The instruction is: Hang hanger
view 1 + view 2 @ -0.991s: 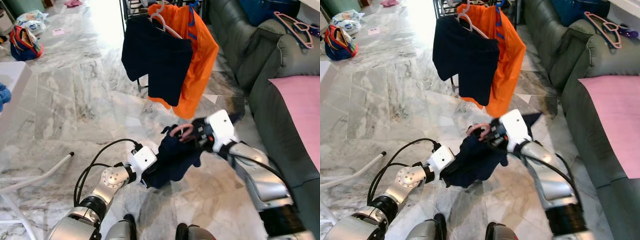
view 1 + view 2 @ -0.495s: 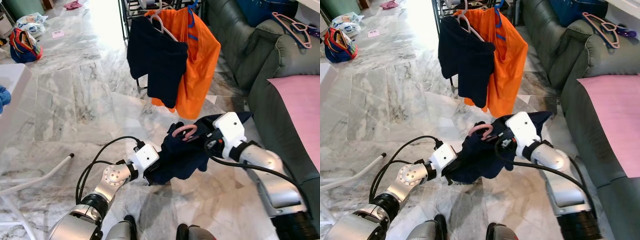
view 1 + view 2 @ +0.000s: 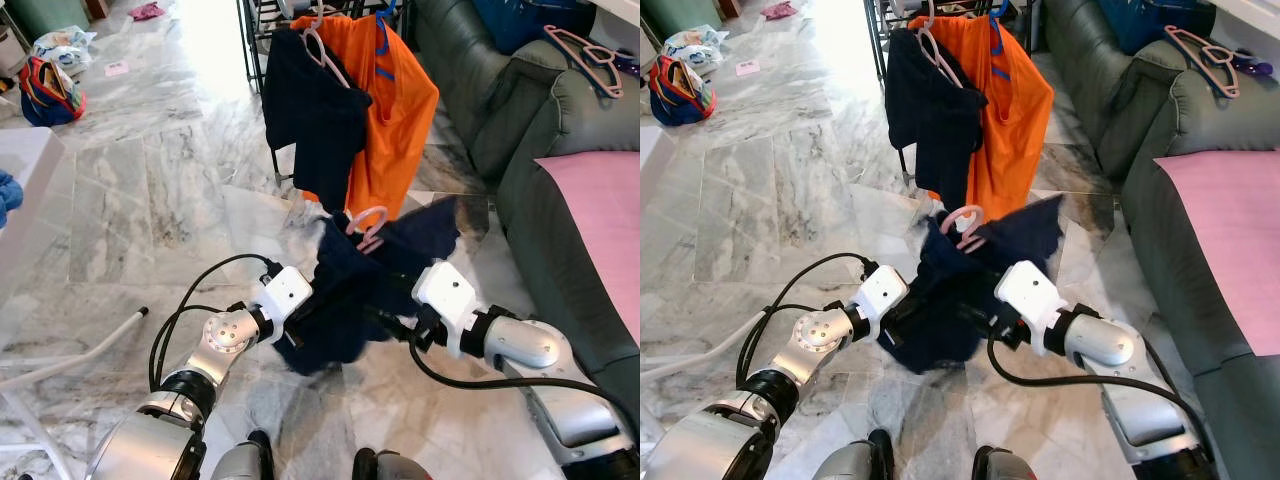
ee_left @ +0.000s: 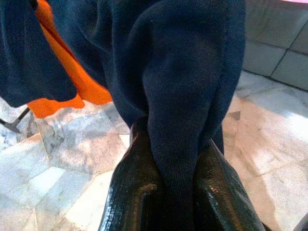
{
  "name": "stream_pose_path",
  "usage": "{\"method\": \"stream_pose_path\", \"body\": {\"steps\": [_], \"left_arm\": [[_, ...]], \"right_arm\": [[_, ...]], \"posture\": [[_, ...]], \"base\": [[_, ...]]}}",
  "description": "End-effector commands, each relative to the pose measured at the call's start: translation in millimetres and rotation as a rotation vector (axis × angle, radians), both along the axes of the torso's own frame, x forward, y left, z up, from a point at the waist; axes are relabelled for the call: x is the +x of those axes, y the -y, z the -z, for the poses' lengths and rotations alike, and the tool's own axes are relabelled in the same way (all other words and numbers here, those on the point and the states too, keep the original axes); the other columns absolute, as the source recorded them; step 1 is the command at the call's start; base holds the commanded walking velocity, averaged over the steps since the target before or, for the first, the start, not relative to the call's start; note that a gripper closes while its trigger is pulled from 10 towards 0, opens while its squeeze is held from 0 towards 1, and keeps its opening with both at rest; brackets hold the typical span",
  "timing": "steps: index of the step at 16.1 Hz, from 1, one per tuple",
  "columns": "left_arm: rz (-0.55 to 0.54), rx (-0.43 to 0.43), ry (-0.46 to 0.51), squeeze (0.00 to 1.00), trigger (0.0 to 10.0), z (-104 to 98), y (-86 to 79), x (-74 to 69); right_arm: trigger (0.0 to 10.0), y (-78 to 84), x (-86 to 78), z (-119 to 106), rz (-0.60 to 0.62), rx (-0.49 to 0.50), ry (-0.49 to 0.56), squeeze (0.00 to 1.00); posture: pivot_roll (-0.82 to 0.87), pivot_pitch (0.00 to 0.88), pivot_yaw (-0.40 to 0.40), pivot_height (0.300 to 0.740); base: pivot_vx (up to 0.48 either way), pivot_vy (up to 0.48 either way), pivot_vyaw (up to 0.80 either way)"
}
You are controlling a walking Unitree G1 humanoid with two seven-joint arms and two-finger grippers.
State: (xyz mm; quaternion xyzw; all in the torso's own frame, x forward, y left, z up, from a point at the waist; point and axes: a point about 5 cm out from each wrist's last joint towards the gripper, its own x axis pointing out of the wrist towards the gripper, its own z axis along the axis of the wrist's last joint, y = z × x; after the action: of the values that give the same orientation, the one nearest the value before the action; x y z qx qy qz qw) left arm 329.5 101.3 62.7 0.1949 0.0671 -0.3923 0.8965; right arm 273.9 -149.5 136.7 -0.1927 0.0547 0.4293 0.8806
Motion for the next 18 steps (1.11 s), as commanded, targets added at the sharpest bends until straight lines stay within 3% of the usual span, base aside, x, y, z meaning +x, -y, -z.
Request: {"method": "stream_pose_path", "body": {"steps": [1, 15, 16, 17, 18], "left_arm": [[-0.013, -0.018, 0.002, 0.0, 10.0, -1, -1.1, 0.3], [-0.013, -0.018, 0.002, 0.0, 10.0, -1, -1.1, 0.3], [0.039, 0.016, 0.011, 0.0, 10.0, -9, -17.6, 4.6], [0.067, 0.024, 0.015, 0.0, 10.0, -13, -22.6, 5.7], [0.071, 0.02, 0.016, 0.0, 10.0, -13, -21.4, 5.5]], "right_arm": [[10.0, -2.5, -3.0, -5, -0.028, 0.003, 0.011, 1.0], [10.0, -2.5, -3.0, -5, -0.028, 0.003, 0.011, 1.0], [10.0, 34.2, -6.2, -4, 0.077, -0.057, 0.029, 1.0], [10.0, 46.5, -6.2, 2, 0.148, -0.072, 0.041, 1.0], [10.0, 44.6, -5.6, 6, 0.16, -0.065, 0.04, 1.0]], "posture": [[-0.18, 0.165, 0.026, 0.74], [-0.18, 0.165, 0.026, 0.74], [-0.21, 0.185, 0.016, 0.74], [-0.2, 0.181, 0.016, 0.74], [-0.2, 0.18, 0.016, 0.74]], "base": [[0.0, 0.0, 0.0], [0.0, 0.0, 0.0], [0.0, 0.0, 0.0], [0.0, 0.0, 0.0], [0.0, 0.0, 0.0]]}}
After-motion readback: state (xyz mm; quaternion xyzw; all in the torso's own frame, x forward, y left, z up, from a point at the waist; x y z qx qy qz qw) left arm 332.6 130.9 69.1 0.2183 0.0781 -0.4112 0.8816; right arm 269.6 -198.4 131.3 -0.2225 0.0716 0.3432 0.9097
